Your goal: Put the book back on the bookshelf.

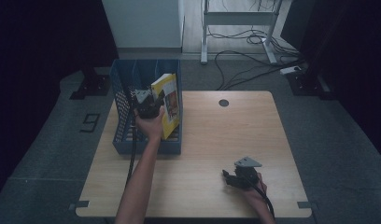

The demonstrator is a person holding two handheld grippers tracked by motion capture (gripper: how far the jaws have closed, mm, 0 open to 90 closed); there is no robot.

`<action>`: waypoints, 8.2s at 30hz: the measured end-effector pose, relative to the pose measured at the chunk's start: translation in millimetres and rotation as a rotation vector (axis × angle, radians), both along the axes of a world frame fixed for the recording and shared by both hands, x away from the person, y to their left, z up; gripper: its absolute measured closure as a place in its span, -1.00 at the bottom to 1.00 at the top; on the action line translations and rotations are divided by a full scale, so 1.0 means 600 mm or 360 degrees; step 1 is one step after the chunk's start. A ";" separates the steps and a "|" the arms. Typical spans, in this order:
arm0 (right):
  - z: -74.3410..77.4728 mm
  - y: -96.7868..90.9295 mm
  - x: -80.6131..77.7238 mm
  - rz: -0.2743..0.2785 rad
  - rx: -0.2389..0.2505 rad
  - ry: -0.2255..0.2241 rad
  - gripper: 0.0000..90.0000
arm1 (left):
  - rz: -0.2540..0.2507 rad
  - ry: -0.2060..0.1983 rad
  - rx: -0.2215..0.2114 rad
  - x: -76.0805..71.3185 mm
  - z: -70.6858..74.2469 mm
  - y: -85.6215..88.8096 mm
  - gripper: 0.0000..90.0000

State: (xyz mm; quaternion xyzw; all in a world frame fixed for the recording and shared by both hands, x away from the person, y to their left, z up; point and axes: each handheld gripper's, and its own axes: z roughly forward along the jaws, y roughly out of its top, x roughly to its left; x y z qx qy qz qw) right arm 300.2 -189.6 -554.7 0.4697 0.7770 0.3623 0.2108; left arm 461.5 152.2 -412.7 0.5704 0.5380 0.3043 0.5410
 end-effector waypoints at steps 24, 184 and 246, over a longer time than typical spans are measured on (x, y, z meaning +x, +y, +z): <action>0.000 0.001 -0.001 -0.0002 0.0001 0.0007 -0.35 | -0.0062 -0.0040 0.0028 -0.026 -0.020 -0.010 0.64; 0.000 0.000 -0.002 -0.0004 -0.0003 0.0003 -0.35 | 0.0042 -0.0097 0.0137 -0.008 -0.032 0.001 0.36; 0.000 0.001 0.007 -0.0008 -0.0007 0.0003 -0.36 | -0.0324 0.0080 0.0063 -0.114 -0.038 0.055 -0.07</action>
